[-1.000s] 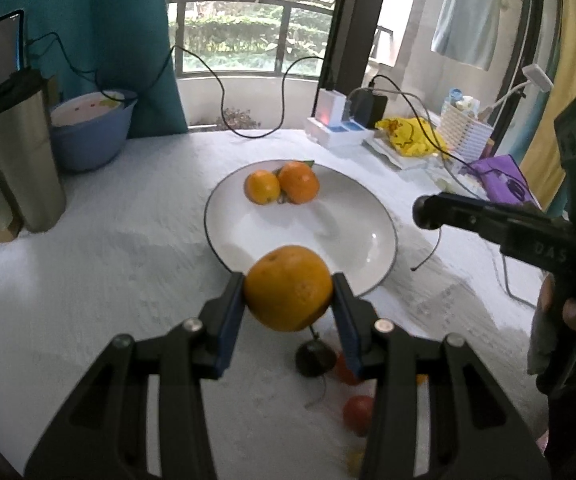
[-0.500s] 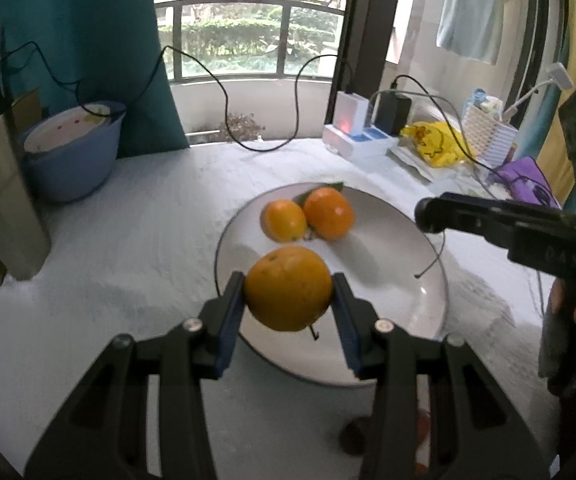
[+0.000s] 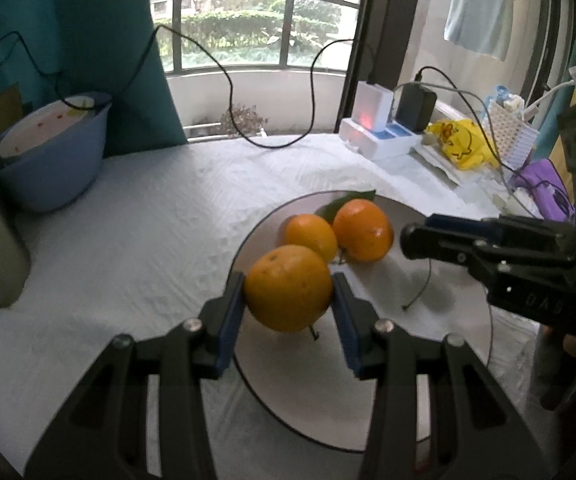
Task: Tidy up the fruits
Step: 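Carry the plum and orange onto the white plate and open both grippers, then grasp an orange with the right gripper while the left gripper grasps a brown kiwi, then carry the orange and kiwi toward the white plate with both grippers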
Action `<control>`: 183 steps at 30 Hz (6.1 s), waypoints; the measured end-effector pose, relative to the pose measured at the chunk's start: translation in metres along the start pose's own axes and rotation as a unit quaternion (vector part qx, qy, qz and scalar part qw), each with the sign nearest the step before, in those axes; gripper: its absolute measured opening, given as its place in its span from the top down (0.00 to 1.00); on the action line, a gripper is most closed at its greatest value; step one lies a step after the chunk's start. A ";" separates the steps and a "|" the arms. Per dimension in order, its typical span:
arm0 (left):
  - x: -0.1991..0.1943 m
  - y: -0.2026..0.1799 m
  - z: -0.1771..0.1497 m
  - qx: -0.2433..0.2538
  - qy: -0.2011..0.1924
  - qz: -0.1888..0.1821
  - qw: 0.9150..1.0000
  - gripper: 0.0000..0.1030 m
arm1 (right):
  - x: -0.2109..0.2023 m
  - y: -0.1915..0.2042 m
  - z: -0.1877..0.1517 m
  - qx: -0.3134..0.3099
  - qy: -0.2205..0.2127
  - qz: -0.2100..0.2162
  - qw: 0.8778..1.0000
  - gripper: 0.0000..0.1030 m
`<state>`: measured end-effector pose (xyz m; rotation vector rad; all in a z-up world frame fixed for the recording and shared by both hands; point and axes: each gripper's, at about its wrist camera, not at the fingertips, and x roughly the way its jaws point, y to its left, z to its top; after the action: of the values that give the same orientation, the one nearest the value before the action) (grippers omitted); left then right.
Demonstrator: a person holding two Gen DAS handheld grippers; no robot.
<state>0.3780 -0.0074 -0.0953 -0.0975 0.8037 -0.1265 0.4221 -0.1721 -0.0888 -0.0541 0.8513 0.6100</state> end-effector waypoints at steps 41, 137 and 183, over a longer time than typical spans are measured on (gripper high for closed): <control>-0.093 -0.027 -0.031 -0.008 -0.052 0.006 0.999 0.54 | -0.083 0.027 -0.029 -0.002 -0.042 -0.041 0.998 0.71; -0.133 -0.078 -0.138 0.022 0.003 -0.025 0.999 0.72 | -0.109 0.062 -0.121 0.018 -0.002 0.020 1.000 0.61; -0.057 -0.040 -0.034 0.015 -0.019 -0.033 0.999 0.72 | -0.056 0.021 -0.045 0.027 -0.001 0.015 1.000 0.61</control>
<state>0.3105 -0.0399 -0.0728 -0.0975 0.7599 -0.1978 0.3524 -0.1946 -0.0751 0.0088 0.8681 0.6150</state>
